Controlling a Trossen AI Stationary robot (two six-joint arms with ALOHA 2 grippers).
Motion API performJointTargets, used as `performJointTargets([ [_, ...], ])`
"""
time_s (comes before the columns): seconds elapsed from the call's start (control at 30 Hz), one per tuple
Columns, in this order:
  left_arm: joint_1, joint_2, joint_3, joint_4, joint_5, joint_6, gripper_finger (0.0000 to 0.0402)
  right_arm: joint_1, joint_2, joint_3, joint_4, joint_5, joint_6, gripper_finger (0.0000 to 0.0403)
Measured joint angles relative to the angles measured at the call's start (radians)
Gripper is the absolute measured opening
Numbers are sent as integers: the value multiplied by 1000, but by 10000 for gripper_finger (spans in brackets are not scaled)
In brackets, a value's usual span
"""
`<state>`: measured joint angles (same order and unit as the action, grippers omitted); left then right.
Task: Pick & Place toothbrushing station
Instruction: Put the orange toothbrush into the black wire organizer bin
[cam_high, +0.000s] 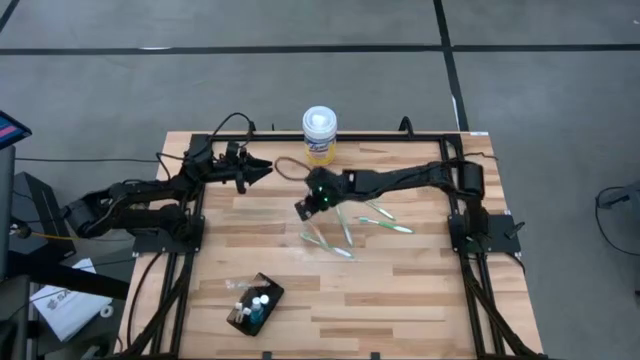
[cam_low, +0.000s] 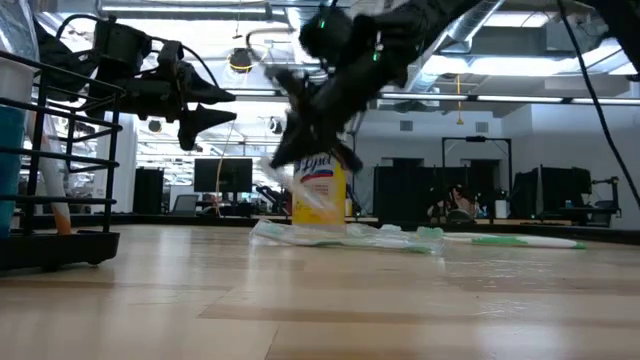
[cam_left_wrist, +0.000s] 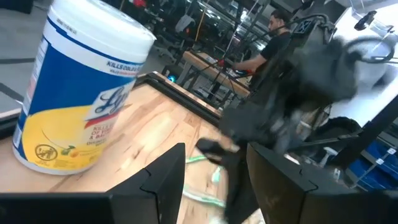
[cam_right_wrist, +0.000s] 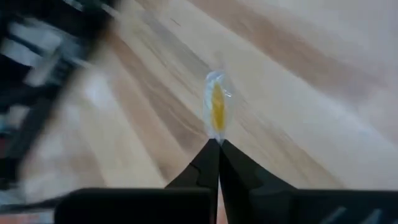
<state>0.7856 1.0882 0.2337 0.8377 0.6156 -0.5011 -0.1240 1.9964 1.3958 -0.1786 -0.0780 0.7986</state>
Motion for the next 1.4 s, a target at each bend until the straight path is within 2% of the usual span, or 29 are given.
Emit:
performJointTargets([
  [0.07, 0, -2, 0, 10, -10, -2, 167, -10, -41, 10, -13, 0, -25, 0],
  [0.2, 0, -3, 0, 40, -29, -14, 167, -15, -136, 51, 80, 21, -58, 0],
  [0.37, 0, -3, 0, 82, -62, -34, 167, 29, -199, 64, 330, 115, -162, 0],
  [0.47, 0, -3, 0, 108, -69, -30, 167, 60, -201, 64, 474, 124, -203, 0],
  [0.67, -7, -8, 55, 139, -2, -16, 163, 131, -105, 62, 795, 124, -312, 0],
  [0.77, -14, -34, 82, 139, 5, 53, 151, 164, -56, 63, 968, 55, -328, 0],
  [1.0, 16, -87, 92, 68, 2, 172, 125, 228, 71, 62, 1189, 10, -321, 0],
  [1.17, 21, -87, 92, -28, 2, 240, 123, 264, 122, 63, 1234, -6, -296, 0],
  [1.4, 19, -87, 92, -39, 10, 258, 123, 279, 137, 63, 1241, -4, -293, 0],
])
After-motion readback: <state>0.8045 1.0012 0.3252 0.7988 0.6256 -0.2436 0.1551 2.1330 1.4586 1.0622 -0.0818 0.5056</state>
